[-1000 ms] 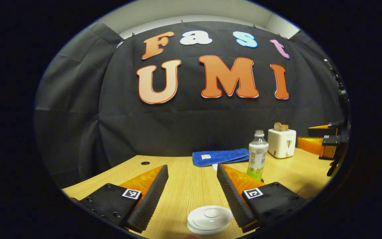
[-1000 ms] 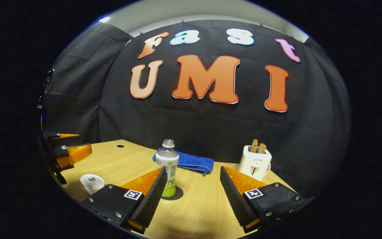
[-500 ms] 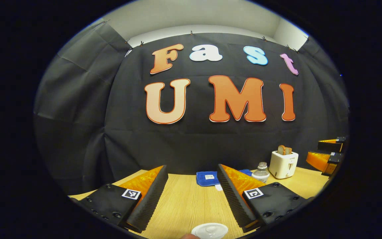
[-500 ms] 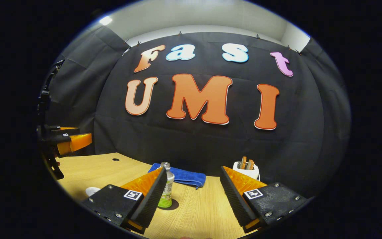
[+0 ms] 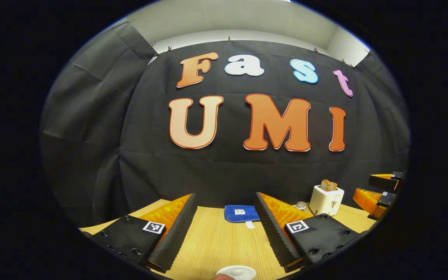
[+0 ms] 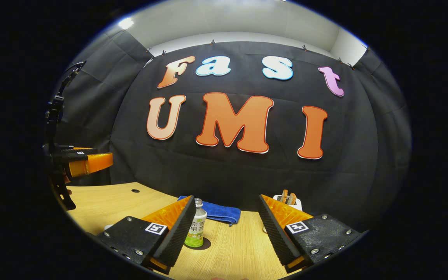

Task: Open the teacup lid with one hand, grasp the water bottle and pour water into the teacup with the other hand; after pouring, place the water bottle on the coaster and then close the teacup lid.

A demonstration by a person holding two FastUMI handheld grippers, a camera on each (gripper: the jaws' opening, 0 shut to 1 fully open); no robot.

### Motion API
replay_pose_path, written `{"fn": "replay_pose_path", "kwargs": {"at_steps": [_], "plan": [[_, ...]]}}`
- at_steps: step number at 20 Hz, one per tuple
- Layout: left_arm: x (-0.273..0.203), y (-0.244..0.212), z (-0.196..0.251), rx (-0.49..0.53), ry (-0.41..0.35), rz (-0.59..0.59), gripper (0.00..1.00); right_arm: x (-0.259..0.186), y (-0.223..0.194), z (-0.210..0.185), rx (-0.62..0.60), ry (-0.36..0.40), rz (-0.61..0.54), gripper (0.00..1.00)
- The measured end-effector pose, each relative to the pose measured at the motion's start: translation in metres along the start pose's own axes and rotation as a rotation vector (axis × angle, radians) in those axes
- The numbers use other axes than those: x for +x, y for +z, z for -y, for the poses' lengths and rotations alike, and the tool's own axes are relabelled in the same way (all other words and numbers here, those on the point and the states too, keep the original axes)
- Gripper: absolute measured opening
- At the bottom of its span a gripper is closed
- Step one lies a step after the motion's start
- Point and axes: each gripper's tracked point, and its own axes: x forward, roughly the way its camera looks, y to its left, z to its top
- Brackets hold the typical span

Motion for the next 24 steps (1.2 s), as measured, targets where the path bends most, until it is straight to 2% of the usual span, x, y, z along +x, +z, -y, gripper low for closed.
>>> {"fn": "replay_pose_path", "kwargs": {"at_steps": [1, 7, 9, 10, 11, 18, 24], "plan": [[0.0, -0.003, -0.001, 0.0, 0.0, -0.009, 0.95, -0.001, -0.001, -0.003, 0.004, 0.007, 0.0, 0.96], [-0.001, -0.016, -0.006, -0.004, 0.0, -0.042, 0.95, 0.0, -0.004, -0.007, -0.007, 0.012, -0.007, 0.96], [-0.001, -0.013, -0.007, -0.009, 0.002, -0.029, 0.97, -0.001, -0.005, -0.009, 0.0, 0.022, -0.009, 0.96], [-0.002, -0.011, -0.006, -0.01, 0.002, -0.02, 0.97, 0.0, -0.006, -0.008, 0.002, 0.023, -0.011, 0.92], [-0.002, -0.009, -0.008, -0.006, 0.005, -0.014, 0.95, 0.0, -0.007, -0.008, -0.001, 0.024, -0.013, 0.96], [-0.006, -0.004, -0.01, 0.015, 0.018, 0.005, 0.95, -0.002, -0.003, -0.007, 0.02, 0.026, -0.004, 0.96], [-0.015, 0.005, -0.004, 0.033, -0.001, 0.045, 0.95, -0.002, -0.005, -0.008, 0.008, 0.025, -0.007, 0.96]]}}
